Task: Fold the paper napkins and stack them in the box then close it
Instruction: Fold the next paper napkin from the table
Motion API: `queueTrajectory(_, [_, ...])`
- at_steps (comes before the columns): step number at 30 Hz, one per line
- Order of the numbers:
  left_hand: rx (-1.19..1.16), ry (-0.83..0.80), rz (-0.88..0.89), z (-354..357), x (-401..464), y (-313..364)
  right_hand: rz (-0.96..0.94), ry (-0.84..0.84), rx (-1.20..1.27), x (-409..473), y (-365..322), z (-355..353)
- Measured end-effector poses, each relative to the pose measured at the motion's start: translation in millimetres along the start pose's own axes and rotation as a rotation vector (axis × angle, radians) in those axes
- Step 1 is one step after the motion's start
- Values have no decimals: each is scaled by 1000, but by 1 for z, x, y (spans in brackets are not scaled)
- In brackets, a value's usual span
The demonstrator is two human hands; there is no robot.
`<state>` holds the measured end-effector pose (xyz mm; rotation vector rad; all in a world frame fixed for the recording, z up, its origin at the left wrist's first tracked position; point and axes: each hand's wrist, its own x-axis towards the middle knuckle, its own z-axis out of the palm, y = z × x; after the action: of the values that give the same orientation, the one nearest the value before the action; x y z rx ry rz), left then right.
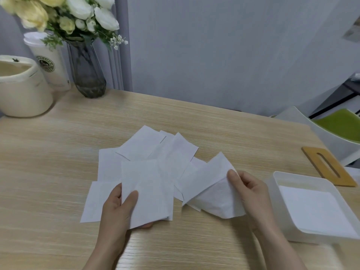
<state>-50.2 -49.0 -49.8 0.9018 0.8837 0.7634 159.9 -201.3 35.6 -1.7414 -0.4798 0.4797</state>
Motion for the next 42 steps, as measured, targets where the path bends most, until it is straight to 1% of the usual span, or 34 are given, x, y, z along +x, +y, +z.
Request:
queueTrajectory(3, [6, 2, 0, 0, 0, 0, -144, -28, -98, -2, -3, -1])
queueTrajectory(7, [15, 3, -4, 1, -1, 2, -356, 77, -263, -2, -9, -1])
queueTrajectory(11, [10, 2, -3, 2, -2, 3, -494, 107, -281, -1, -17, -2])
queueTrajectory(16, [9, -8, 7, 1, -2, 3, -583, -3, -232, -3, -29, -1])
queueTrajectory(22, [12, -11, 29, 2, -3, 3, -425, -134, 5, -4, -36, -1])
queueTrajectory(25, [1, -46, 47, 7, -7, 6, -361, -209, 91, -2, -37, 2])
queueTrajectory(28, [-1, -126, 48, 16, -12, 9, -238, -352, 114, 2, -33, 6])
queueTrajectory(32, [25, -244, -51, 25, -17, 7, -78, -601, 127, 7, -26, 13])
queueTrajectory(35, [22, -319, -87, 26, -20, 3, 26, -705, 138, 13, -26, 17])
queueTrajectory(37, [29, -374, -98, 27, -20, 1, 48, -696, 31, 18, -25, 23])
queueTrajectory(40, [34, -392, -92, 27, -19, -2, -2, -587, -210, 25, -17, 34])
queueTrajectory(42, [20, -396, -97, 26, -18, -2, -22, -525, -310, 26, -12, 40])
